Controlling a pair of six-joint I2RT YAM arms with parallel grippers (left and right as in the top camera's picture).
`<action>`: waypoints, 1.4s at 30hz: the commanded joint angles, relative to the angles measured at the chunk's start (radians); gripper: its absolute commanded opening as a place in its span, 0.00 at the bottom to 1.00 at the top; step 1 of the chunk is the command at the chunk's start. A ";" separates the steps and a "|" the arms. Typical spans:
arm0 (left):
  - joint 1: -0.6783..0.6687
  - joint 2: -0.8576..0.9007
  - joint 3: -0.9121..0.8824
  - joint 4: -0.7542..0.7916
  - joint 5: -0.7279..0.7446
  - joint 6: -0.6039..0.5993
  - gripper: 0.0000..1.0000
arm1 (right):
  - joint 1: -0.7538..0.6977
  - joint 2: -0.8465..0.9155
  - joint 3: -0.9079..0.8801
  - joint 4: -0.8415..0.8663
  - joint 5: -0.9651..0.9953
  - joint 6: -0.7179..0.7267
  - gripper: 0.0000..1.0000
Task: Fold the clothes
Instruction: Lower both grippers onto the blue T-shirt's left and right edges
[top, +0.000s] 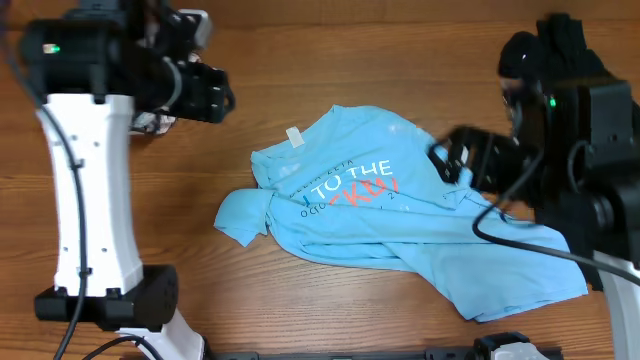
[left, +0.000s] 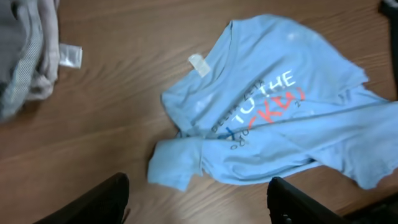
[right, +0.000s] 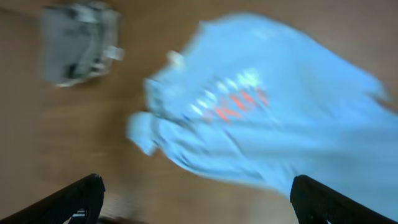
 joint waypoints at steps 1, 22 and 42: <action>-0.090 -0.043 -0.112 -0.003 -0.150 -0.164 0.73 | -0.008 -0.033 0.005 -0.093 0.268 0.142 1.00; -0.239 -0.208 -1.020 0.407 -0.221 -0.431 0.61 | -0.008 -0.093 -0.377 0.031 0.312 0.203 1.00; -0.230 -0.206 -1.334 0.761 -0.190 -0.427 0.46 | -0.008 -0.090 -0.420 0.126 0.296 0.199 1.00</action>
